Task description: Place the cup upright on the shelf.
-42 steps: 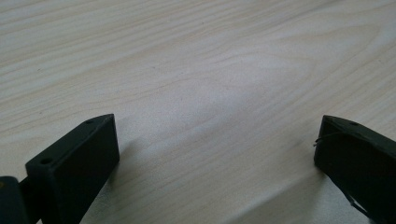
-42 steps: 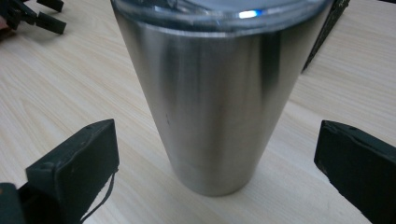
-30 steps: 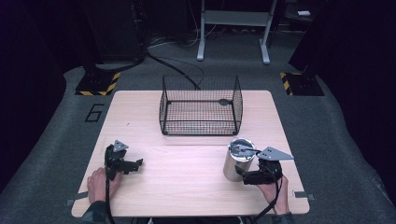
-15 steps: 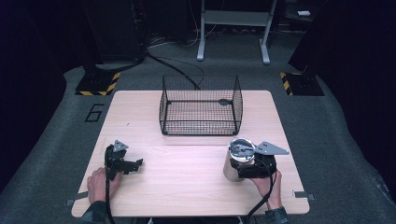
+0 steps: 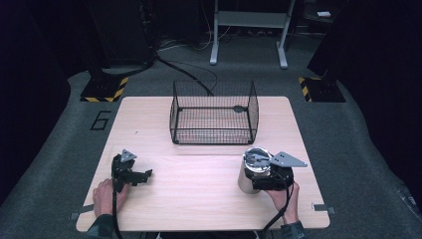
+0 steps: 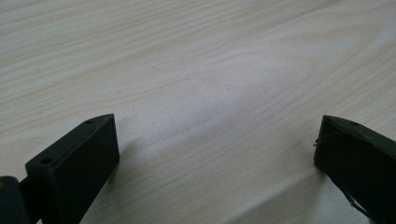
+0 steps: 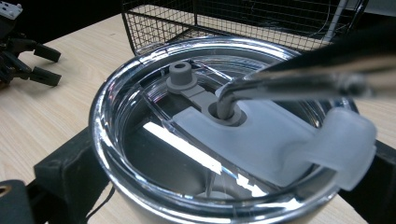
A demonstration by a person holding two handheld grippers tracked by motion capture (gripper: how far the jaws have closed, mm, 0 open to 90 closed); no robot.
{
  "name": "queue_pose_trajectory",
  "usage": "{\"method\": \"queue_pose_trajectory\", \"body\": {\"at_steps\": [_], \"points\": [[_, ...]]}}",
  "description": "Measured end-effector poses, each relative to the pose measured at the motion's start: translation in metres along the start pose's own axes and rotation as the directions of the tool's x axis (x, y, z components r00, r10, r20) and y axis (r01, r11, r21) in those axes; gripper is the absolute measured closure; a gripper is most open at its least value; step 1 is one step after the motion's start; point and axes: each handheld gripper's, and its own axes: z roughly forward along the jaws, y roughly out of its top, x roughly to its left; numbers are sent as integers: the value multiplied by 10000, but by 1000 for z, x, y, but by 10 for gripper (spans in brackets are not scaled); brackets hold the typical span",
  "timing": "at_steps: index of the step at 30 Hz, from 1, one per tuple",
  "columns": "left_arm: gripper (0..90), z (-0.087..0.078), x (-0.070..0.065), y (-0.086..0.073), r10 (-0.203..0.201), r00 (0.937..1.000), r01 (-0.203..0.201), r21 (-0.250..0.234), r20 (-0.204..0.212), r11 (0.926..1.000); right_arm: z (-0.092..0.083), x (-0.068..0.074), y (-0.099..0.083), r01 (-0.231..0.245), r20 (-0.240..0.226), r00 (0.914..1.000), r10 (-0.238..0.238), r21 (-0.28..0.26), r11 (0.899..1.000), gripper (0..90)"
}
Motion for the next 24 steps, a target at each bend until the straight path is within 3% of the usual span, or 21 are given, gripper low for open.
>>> {"method": "queue_pose_trajectory", "body": {"at_steps": [24], "points": [[0, 0, 0, 0, 4, 10000, -4, 14, 3, 10000, 7, 2, 1, 91, 350, 9994, -75, -444, 9990, 33]]}}
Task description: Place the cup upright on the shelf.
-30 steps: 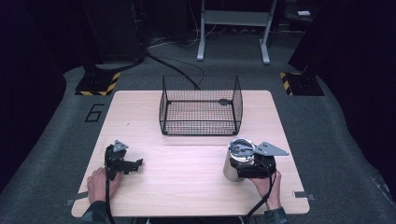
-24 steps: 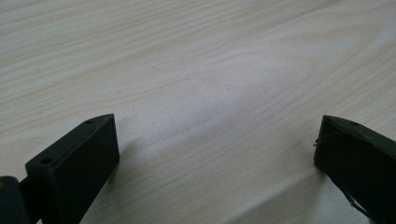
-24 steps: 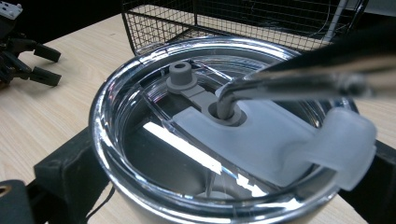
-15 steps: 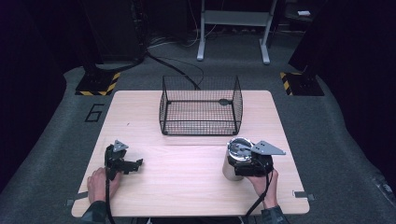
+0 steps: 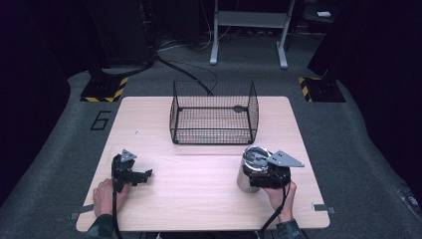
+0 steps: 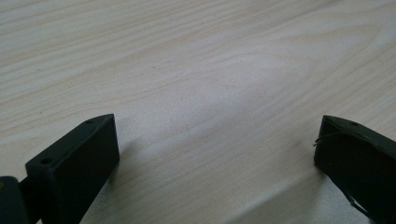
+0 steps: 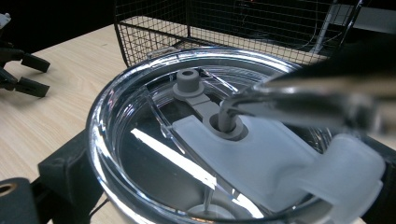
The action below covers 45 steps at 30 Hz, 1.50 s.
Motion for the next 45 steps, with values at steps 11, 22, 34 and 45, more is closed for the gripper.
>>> {"method": "queue_pose_trajectory", "body": {"at_steps": [11, 22, 34, 45], "points": [[0, 0, 0, 0, -6, 10000, 6, -22, 8, 10000, -4, 1, 10, 220, -7, 9998, -220, -54, 9997, 34], [0, 0, 0, 0, -2, 10000, 2, -2, 1, 10000, -6, 1, 27, 393, 22, 9992, -393, -59, 9992, 34], [0, 0, 0, 0, 1, 10000, -1, 2, 2, 10000, -4, -1, 41, 475, -19, 9989, -475, -125, 9988, 34], [0, 0, 0, 0, 6, 10000, -6, 4, 1, 10000, 0, -3, 52, 376, 1, 9993, -377, -161, 9992, 34]]}}
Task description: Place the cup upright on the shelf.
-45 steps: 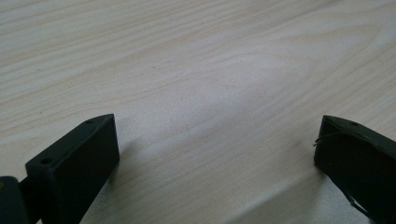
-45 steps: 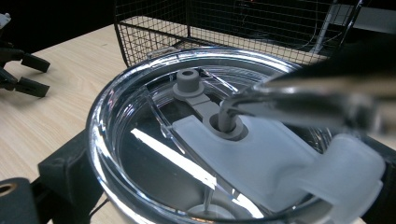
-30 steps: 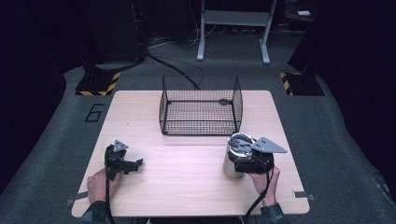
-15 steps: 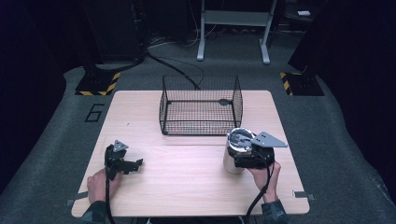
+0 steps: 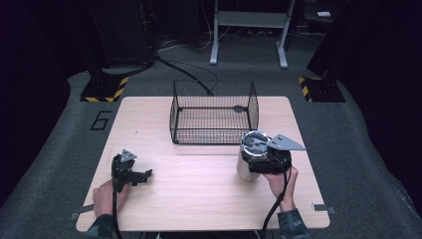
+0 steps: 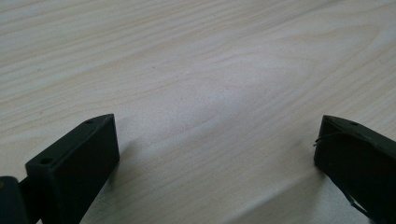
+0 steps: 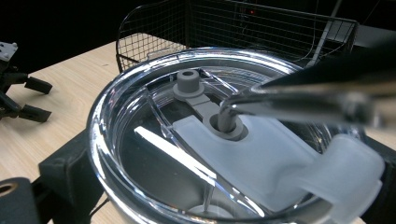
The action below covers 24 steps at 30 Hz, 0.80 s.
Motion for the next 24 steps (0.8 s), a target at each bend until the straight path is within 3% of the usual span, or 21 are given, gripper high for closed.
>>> {"method": "queue_pose_trajectory", "body": {"at_steps": [24], "points": [[0, 0, 0, 0, -2, 10000, 2, -8, -2, 10000, 14, -7, 23, -180, -23, 9998, 180, -86, 9998, 34]]}}
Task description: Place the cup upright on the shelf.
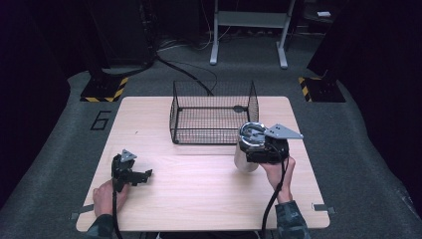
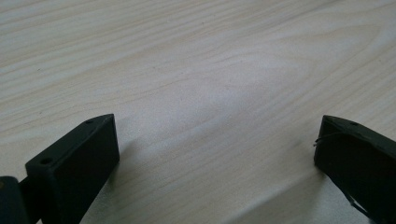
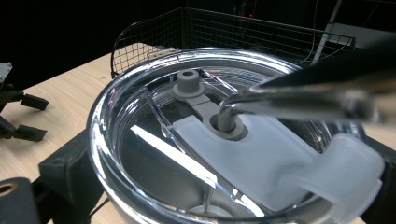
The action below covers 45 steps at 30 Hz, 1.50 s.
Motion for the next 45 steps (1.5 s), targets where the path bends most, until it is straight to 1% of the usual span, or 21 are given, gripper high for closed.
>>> {"method": "queue_pose_trajectory", "body": {"at_steps": [2, 4, 5, 6, 10, 13, 14, 15, 18, 20, 22, 28, 30, 35, 36, 42, 45], "points": [[0, 0, 0, 0, -8, 10000, 8, 3, 2, 10000, 1, 0, 2, -17, 7, 10000, 17, -3, 10000, 34], [0, 0, 0, 0, -9, 10000, 9, -2, 2, 10000, 3, 0, 5, 80, -17, 10000, -80, -9, 10000, 34], [0, 0, 0, 0, -10, 10000, 10, -1, 1, 10000, 4, 1, 7, -14, 30, 10000, 14, 5, 10000, 34], [0, 0, 0, 0, -11, 10000, 11, -7, 0, 10000, 5, 0, 8, 74, 19, 10000, -74, -6, 10000, 34], [0, 0, 0, 0, -8, 10000, 8, -2, 0, 10000, 8, 0, 13, 97, 8, 10000, -97, -3, 10000, 34], [0, 0, 0, 0, -7, 10000, 7, 6, 16, 10000, 11, 0, 16, 29, 13, 10000, -29, 6, 10000, 34], [0, 0, 0, 0, -4, 10000, 4, -2, -1, 10000, 12, -1, 18, 78, 1, 10000, -78, -38, 10000, 34], [0, 0, 0, 0, -5, 10000, 5, 0, 0, 10000, 12, 0, 19, 16, 14, 10000, -16, -6, 10000, 34], [0, 0, 0, 0, -8, 10000, 8, -3, 1, 10000, 15, -2, 23, 103, -12, 9999, -103, 0, 9999, 34], [0, 0, 0, 0, -7, 10000, 7, 1, 3, 10000, 16, -1, 26, 47, -2, 10000, -47, 7, 10000, 34], [0, 0, 0, 0, -5, 10000, 5, -3, 0, 10000, 17, -2, 28, 105, 4, 9999, -105, -20, 9999, 34], [0, 0, 0, 0, -6, 10000, 6, -2, 1, 10000, 20, -2, 41, 139, 1, 9999, -139, -104, 9998, 34], [0, 0, 0, 0, -7, 10000, 7, 0, 0, 10000, 22, -3, 44, 224, 8, 9997, -224, -129, 9997, 34], [0, 0, 0, 0, -6, 10000, 6, 0, 0, 10000, 27, -3, 50, 158, 21, 9999, -158, -130, 9998, 34], [0, 0, 0, 0, -8, 10000, 8, -1, 2, 10000, 28, -4, 51, 227, 32, 9997, -226, -127, 9997, 34], [0, 0, 0, 0, -5, 10000, 5, 0, 1, 10000, 35, -5, 59, 242, 56, 9997, -241, -121, 9996, 34], [0, 0, 0, 0, -10, 10000, 10, -4, 0, 10000, 39, -4, 64, 164, 80, 9998, -162, -136, 9998, 34]]}}
